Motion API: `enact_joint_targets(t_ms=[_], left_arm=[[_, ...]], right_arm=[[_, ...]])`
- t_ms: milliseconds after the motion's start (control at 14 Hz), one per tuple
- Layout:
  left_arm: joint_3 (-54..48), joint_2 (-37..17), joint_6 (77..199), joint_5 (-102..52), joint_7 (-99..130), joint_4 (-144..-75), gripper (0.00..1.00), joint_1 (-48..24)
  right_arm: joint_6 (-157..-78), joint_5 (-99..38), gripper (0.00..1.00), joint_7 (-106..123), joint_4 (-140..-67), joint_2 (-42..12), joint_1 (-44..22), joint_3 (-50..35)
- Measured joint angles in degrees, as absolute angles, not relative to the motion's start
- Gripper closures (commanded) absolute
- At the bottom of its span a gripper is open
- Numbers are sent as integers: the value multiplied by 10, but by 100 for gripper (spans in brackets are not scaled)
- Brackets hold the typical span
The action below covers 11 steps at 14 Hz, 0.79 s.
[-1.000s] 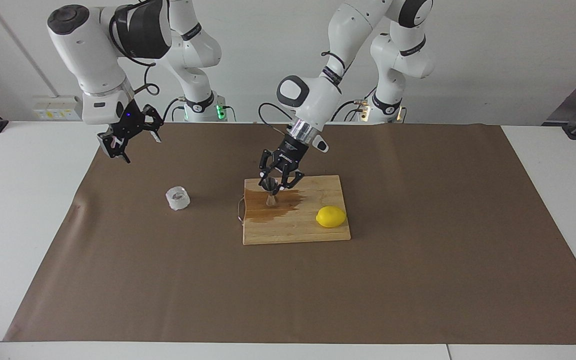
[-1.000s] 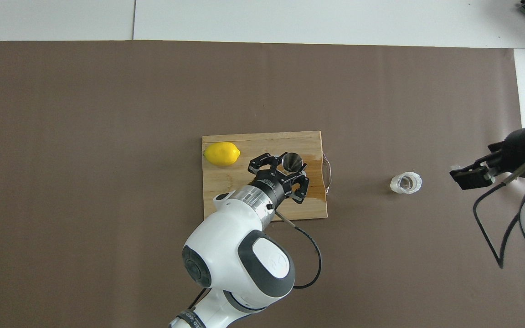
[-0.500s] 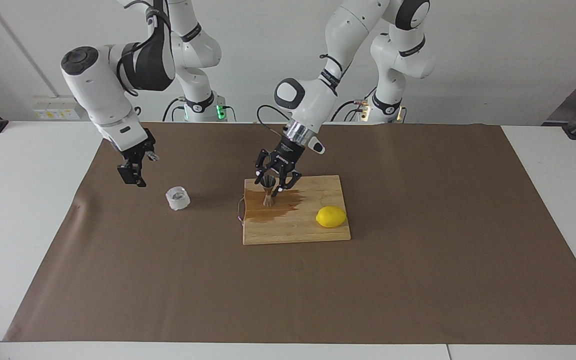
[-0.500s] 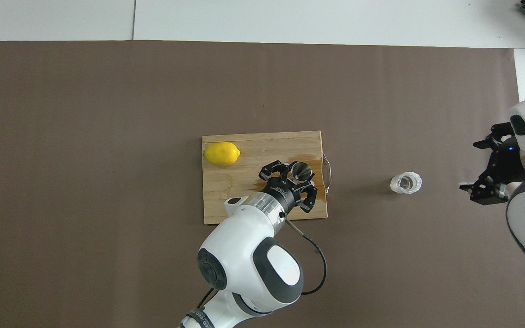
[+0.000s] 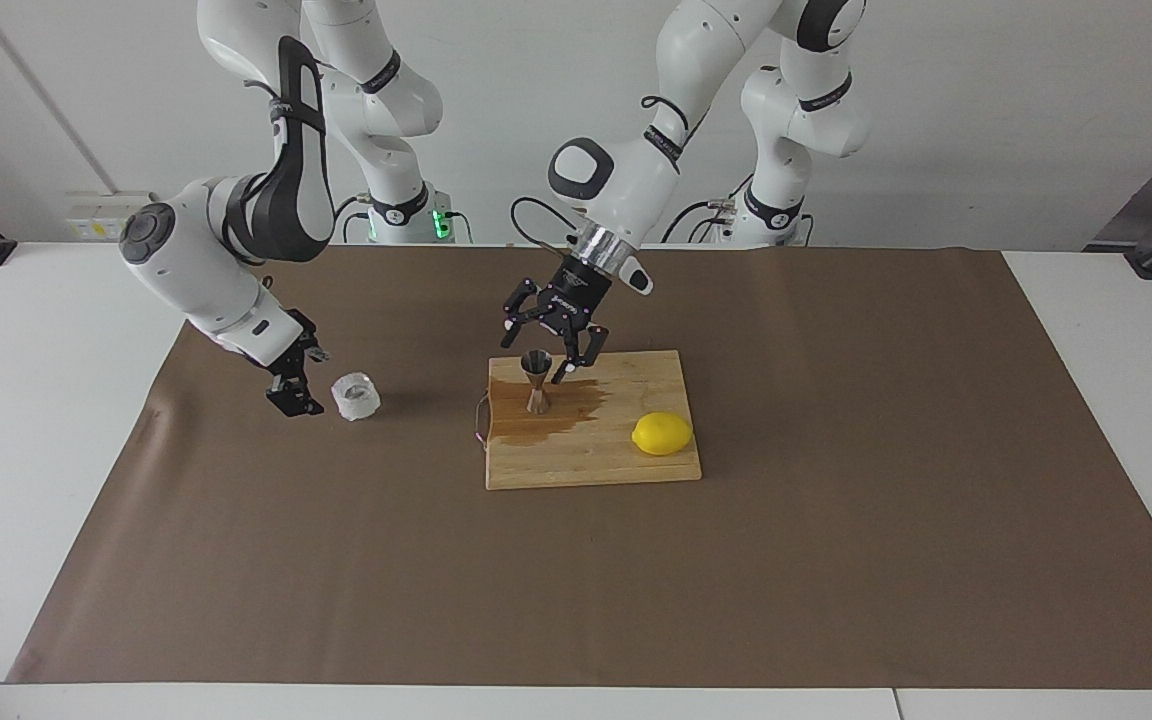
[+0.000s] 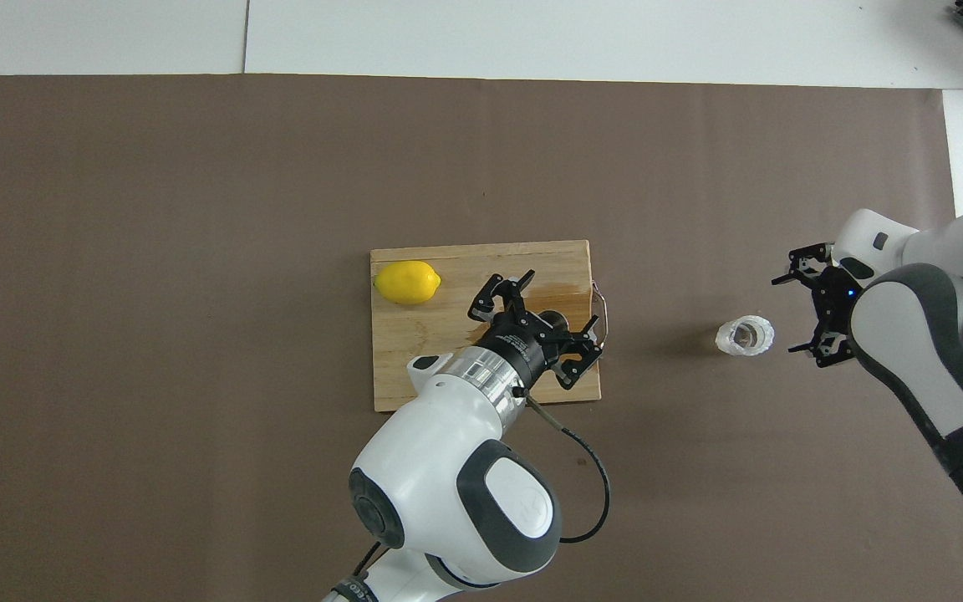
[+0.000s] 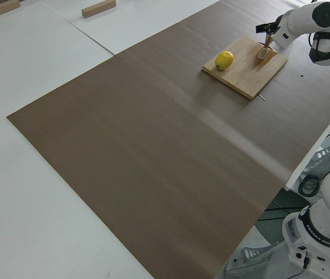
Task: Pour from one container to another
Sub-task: 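Set the metal cup on the board while the right gripper grasps the white cup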
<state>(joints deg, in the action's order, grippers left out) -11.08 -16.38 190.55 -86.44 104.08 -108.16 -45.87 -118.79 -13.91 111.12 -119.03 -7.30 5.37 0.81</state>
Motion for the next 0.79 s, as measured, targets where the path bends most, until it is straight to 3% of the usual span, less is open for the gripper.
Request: enact_joint_targets(t_ms=[429, 786], left_arm=[[-107, -135, 1901, -864, 835, -1082, 0, -435], [-104, -99, 1881, -860, 680, -1082, 0, -369]], right_arm=[[-1229, -193, 0, 1170, -1244, -78, 60, 8], [-1263, -261, 0, 1222, -1263, -95, 60, 8]])
